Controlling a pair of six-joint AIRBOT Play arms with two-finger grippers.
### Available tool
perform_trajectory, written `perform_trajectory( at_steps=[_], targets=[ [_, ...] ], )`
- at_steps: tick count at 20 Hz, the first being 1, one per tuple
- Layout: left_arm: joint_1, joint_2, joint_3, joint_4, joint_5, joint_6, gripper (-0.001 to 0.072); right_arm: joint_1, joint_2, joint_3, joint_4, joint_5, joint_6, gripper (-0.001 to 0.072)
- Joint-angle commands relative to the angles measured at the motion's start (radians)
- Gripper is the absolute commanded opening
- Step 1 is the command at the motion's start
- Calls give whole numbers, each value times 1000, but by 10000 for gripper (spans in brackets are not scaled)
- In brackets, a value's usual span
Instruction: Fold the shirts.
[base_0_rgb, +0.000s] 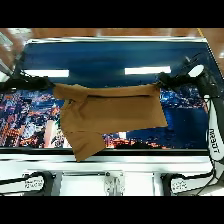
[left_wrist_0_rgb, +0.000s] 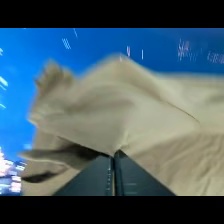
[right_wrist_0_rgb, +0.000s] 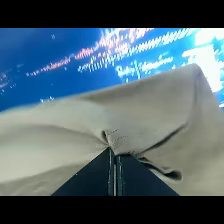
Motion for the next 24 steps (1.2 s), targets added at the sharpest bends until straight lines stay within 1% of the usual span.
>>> perform_trajectory(
  at_steps=[1,2,3,4,5,7,8,9,10,11,12,13,15,16,17,19,23,24],
  targets=[
    [-31,-97,2,-15,-58,-66,424,1,-32,5,70,-30,-10,342],
    [-10,-92,6,-2,-93,-99,561,-14,-18,21,73,1,-35,655],
    [22,-88,25,23,-161,-116,560,-39,3,47,62,57,-86,675],
    [66,-85,54,55,-264,-116,559,-68,29,72,29,123,-122,675],
    [115,-81,77,92,-372,-115,558,-104,57,98,-43,207,-137,674],
    [215,-50,64,159,-533,-112,557,-180,109,109,-213,386,-135,672],
    [260,-22,26,182,-565,-109,557,-217,119,108,-278,486,-136,663],
    [306,21,-46,182,-565,-87,558,-259,121,92,-296,573,-154,621],
    [340,63,-135,182,-552,-72,560,-298,121,56,-270,634,-179,619],
    [365,103,-242,179,-526,-63,563,-328,121,9,-222,662,-189,620],
    [383,138,-365,162,-490,-34,599,-354,121,-49,-151,660,-190,621],
    [389,159,-469,138,-449,-18,610,-368,121,-101,-79,643,-198,628],
    [378,168,-629,51,-362,40,611,-365,121,-181,35,592,-223,628],
    [366,166,-682,-1,-304,53,610,-360,121,-203,71,564,-224,628],
    [351,166,-718,-45,-245,54,610,-357,121,-212,92,540,-224,628],
    [311,161,-744,-97,-169,54,605,-347,121,-213,94,516,-224,628],
    [227,127,-742,-144,-82,54,595,-346,120,-213,89,497,-225,628],
    [208,118,-742,-165,-56,54,577,-346,120,-213,88,496,-225,627]
  ],
)
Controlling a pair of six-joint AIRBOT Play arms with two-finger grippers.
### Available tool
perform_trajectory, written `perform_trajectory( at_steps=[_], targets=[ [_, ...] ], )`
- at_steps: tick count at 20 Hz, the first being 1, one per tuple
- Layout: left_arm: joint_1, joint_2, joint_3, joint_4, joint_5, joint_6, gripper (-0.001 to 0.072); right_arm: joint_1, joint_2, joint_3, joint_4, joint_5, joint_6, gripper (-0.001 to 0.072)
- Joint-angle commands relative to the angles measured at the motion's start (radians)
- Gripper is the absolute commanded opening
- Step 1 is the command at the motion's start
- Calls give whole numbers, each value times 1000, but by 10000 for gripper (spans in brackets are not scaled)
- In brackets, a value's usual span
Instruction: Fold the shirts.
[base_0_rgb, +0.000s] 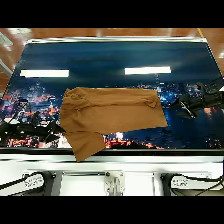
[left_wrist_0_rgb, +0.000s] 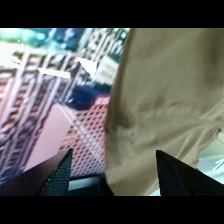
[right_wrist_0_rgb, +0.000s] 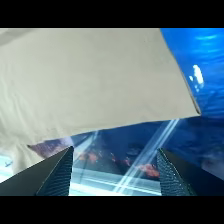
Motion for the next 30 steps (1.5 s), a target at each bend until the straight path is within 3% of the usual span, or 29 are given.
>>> perform_trajectory(
  at_steps=[1,3,5,6,7,12,17,22,23,24,25,26,30],
  targets=[
    [-63,-23,-21,-86,118,6,574,0,0,-8,14,-16,-3,628],
    [-72,-24,-19,-121,146,6,254,4,0,-12,-24,-15,6,628],
    [-68,-24,-18,-122,146,5,199,11,0,-42,-100,-18,15,629],
    [-68,-24,-18,-121,140,9,64,11,0,-72,-105,-29,12,629],
    [-68,-24,-18,-122,133,25,35,10,0,-109,-100,-47,12,629],
    [-68,-8,-18,-122,77,60,35,10,-15,-256,-87,-171,18,629],
    [-68,26,-18,-122,57,63,35,11,-87,-259,-6,-225,12,628],
    [-68,43,-18,-122,33,67,35,62,-91,-259,-8,-379,71,625],
    [-68,43,-18,-122,29,67,35,86,-91,-259,-11,-411,80,576],
    [-68,45,-18,-122,29,67,35,105,-91,-259,-8,-437,80,413],
    [-68,49,-12,-122,27,74,35,119,-90,-256,0,-449,72,158],
    [-68,61,5,-122,26,95,34,128,-85,-247,26,-443,35,65],
    [-68,186,240,-121,25,112,33,130,26,-111,156,-375,-164,63]
  ],
)
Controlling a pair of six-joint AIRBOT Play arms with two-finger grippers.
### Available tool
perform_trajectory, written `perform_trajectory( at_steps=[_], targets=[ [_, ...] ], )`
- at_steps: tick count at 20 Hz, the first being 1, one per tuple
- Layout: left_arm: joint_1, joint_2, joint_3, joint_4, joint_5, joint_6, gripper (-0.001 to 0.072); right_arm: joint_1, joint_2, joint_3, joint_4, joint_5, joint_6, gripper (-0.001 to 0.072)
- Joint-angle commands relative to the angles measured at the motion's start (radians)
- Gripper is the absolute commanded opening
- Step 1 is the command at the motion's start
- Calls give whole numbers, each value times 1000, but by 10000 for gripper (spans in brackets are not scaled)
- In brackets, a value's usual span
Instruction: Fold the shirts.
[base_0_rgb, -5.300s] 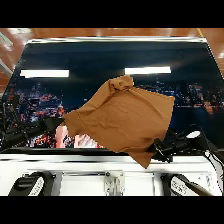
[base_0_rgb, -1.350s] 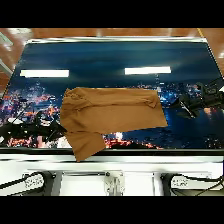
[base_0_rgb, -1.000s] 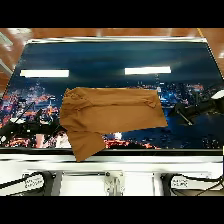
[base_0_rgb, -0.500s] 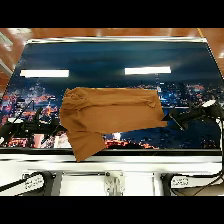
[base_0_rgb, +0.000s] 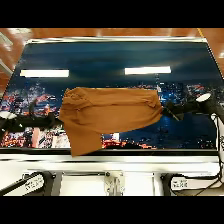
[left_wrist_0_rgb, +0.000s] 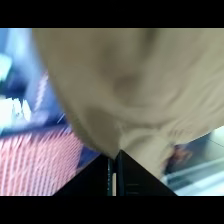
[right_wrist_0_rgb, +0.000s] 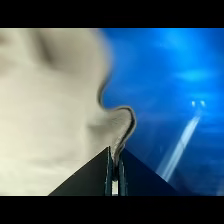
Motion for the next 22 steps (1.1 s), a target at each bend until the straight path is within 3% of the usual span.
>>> perform_trajectory(
  at_steps=[1,3,6,8,10,15,18,22],
  targets=[
    [0,117,237,-3,2,29,33,10,123,147,119,26,-153,62],
    [1,205,521,-3,6,79,33,8,255,313,173,22,-211,63],
    [0,275,1000,-2,71,82,34,9,473,601,113,-45,-210,63],
    [1,304,1269,0,103,72,34,10,610,735,63,-112,-143,63],
    [0,338,1448,49,106,-5,34,10,735,801,2,-137,-64,63],
    [0,541,1425,320,38,-211,34,9,962,814,-284,-39,64,63],
    [0,608,1396,427,-43,-211,35,9,994,814,-392,74,68,63],
    [0,606,1387,447,-152,-211,35,9,947,814,-418,220,79,63]
  ],
)
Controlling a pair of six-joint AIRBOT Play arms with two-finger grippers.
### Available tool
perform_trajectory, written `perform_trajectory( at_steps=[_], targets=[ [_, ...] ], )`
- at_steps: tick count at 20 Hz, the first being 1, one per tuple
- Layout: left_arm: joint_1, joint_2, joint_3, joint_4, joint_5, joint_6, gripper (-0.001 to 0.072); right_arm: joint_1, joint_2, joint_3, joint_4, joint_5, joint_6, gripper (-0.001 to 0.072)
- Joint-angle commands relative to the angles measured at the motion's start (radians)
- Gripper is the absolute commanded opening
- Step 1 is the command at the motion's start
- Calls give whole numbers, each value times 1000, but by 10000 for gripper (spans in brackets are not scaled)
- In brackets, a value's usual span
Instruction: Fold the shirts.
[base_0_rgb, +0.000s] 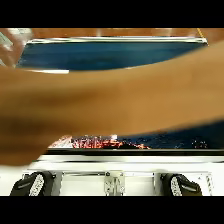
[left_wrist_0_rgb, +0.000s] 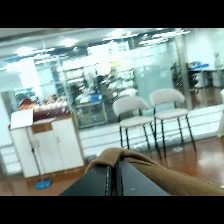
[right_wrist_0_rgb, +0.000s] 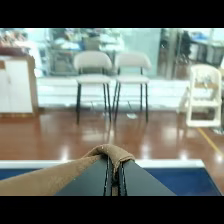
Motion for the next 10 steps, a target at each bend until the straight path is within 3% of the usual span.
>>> perform_trajectory(
  at_steps=[1,4,6,8,10],
  targets=[
    [0,13,-31,51,-126,-16,35,1,-39,4,-58,181,18,63],
    [0,13,-185,52,-225,-15,35,1,-168,-1,-58,445,18,63],
    [0,13,-346,51,-238,-15,35,1,-262,-56,-56,540,18,63],
    [0,2,-538,51,-225,-15,35,1,-346,-162,-55,534,18,63],
    [0,-37,-759,47,-142,-15,35,1,-427,-303,-52,428,18,63]
  ],
)
